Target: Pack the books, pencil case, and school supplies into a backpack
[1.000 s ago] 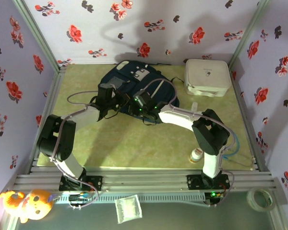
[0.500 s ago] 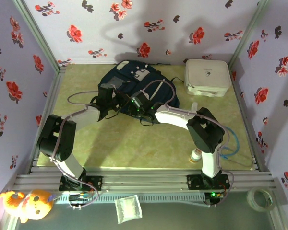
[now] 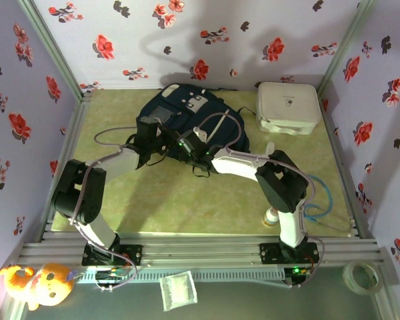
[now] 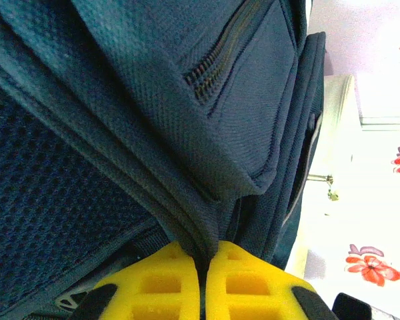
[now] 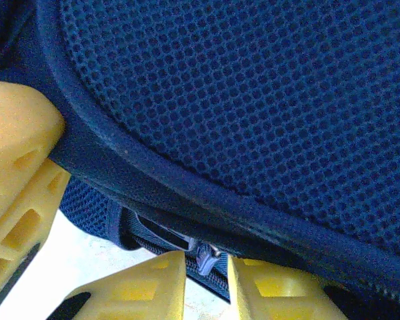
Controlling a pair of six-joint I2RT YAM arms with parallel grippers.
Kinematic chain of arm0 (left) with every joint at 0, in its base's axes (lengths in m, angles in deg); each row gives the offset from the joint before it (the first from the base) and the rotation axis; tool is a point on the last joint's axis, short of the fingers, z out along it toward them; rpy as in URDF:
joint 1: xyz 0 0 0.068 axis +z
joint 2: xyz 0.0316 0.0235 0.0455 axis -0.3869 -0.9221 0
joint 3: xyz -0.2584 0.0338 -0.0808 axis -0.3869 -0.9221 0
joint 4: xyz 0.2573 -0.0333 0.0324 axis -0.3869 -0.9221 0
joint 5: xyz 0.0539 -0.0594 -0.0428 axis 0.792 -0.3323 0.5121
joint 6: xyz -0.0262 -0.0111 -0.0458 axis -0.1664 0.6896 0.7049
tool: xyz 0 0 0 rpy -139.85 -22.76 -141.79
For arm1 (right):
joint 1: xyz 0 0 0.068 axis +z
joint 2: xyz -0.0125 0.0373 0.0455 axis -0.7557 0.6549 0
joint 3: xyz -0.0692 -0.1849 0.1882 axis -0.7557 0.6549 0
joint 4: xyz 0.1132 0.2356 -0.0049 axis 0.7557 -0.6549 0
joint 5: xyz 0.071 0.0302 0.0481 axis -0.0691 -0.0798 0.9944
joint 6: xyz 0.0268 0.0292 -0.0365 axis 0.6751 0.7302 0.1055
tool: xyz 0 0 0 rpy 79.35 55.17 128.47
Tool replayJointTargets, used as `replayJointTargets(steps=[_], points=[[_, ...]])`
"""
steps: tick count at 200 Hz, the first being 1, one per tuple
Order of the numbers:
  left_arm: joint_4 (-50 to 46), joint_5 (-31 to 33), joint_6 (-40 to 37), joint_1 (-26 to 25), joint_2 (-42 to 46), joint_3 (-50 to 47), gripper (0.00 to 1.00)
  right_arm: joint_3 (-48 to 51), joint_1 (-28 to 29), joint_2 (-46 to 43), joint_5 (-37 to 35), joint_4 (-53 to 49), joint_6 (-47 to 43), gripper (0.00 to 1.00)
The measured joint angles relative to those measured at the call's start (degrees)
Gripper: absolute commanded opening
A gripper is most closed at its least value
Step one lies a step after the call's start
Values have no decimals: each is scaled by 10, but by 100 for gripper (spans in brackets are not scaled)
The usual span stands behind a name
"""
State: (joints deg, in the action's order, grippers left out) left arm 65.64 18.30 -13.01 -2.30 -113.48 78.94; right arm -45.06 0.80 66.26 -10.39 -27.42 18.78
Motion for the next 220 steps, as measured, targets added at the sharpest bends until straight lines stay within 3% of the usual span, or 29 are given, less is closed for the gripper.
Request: replayJointTargets(steps=[82, 171, 220], points=[[0, -2, 14, -10, 0, 11, 0, 57, 14, -50, -35, 31, 20, 32], [-13, -5, 14, -26, 0, 34, 0, 59, -3, -50, -43, 39, 41, 28], [-12, -6, 18, -26, 0, 34, 0, 51, -5, -44, -43, 39, 41, 20]])
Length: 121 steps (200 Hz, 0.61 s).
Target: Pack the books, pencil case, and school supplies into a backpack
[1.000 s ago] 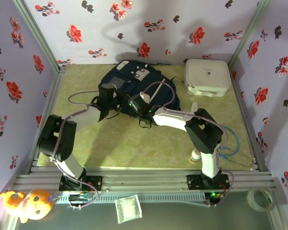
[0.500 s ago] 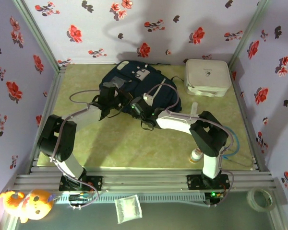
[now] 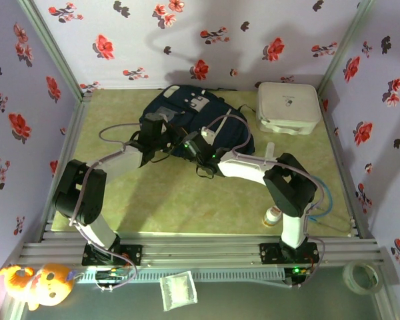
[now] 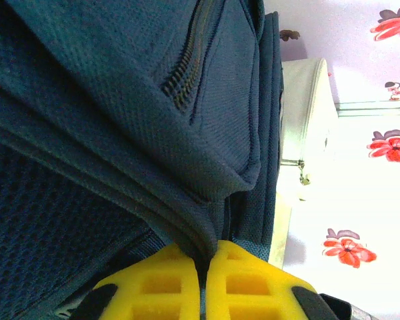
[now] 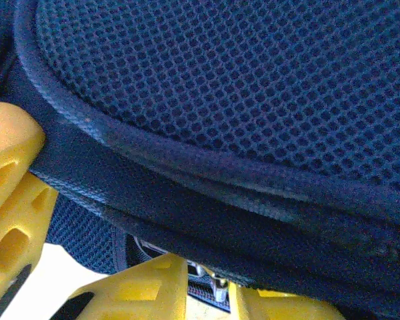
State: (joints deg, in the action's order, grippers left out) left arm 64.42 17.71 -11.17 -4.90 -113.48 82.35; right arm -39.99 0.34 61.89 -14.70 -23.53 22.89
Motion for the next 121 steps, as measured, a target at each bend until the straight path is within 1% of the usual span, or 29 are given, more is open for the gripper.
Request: replayJointTargets(steps=[43, 72, 95, 121], points=[[0, 0, 2, 0, 0, 0, 0, 0, -1, 2, -7, -4, 0, 10], [0, -1, 2, 0, 0, 0, 0, 7, -1, -2, -15, -4, -7, 10], [-1, -11, 1, 4, 0, 0, 0, 43, -2, -35, -22, -3, -16, 10], [-2, -24, -3, 8, 0, 0, 0, 99, -9, -92, -30, -9, -18, 9]])
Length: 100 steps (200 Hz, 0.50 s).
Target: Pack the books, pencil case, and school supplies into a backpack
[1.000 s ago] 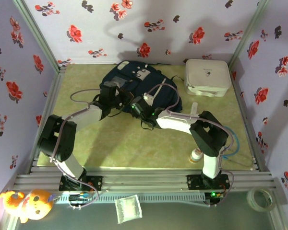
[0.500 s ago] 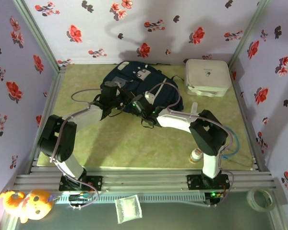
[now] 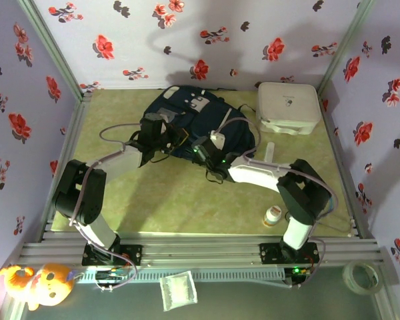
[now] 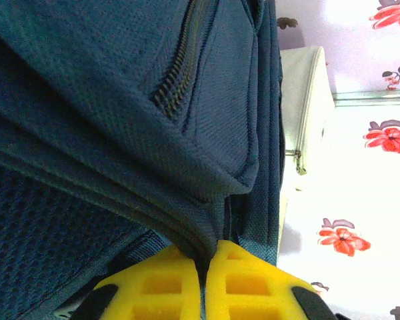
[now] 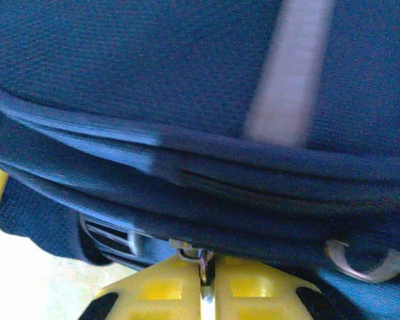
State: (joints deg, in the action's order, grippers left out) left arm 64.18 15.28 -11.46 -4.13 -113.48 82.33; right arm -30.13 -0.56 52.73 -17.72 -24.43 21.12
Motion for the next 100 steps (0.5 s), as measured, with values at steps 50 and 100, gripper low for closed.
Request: replayJointTargets(steps=[50, 100], points=[[-4, -11, -5, 2, 0, 0, 0, 55, -24, -42, -1, -24, -6, 14], [-7, -10, -5, 5, 0, 0, 0, 26, -35, -5, 27, -31, -44, 26]])
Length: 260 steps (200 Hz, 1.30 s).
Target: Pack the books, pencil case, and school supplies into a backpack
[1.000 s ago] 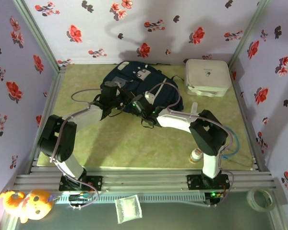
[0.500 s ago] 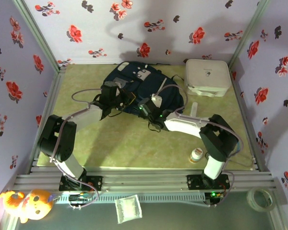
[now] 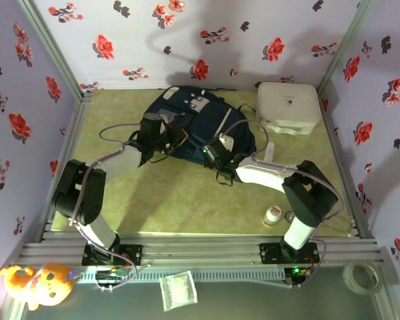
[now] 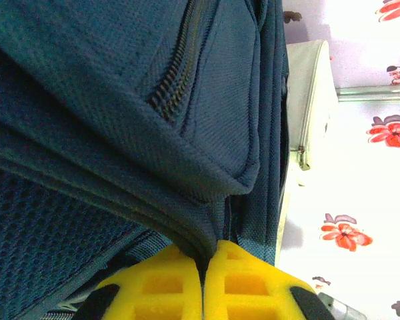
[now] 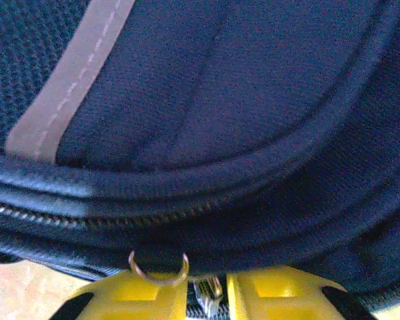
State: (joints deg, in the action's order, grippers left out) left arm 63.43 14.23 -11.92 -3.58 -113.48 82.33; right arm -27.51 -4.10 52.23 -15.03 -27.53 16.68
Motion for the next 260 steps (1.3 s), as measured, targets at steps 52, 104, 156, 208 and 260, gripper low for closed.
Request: replayJointTargets(steps=[52, 104, 156, 208, 260], points=[[-1, 0, 0, 2, 0, -1, 0, -18, -4, 16, 6, -13, -25, 26], [-1, 0, -2, 3, 0, -1, 0, -26, -4, 16, -7, -28, -44, 10], [-14, 0, -23, 7, 0, -9, 0, 9, -13, -4, -27, -24, -38, 8], [-34, -1, -67, 14, 0, -10, 0, 30, -45, -33, 25, -20, -100, 5], [-68, -4, -101, 39, 0, -10, 11, 21, -55, -33, 126, -19, -196, 0]])
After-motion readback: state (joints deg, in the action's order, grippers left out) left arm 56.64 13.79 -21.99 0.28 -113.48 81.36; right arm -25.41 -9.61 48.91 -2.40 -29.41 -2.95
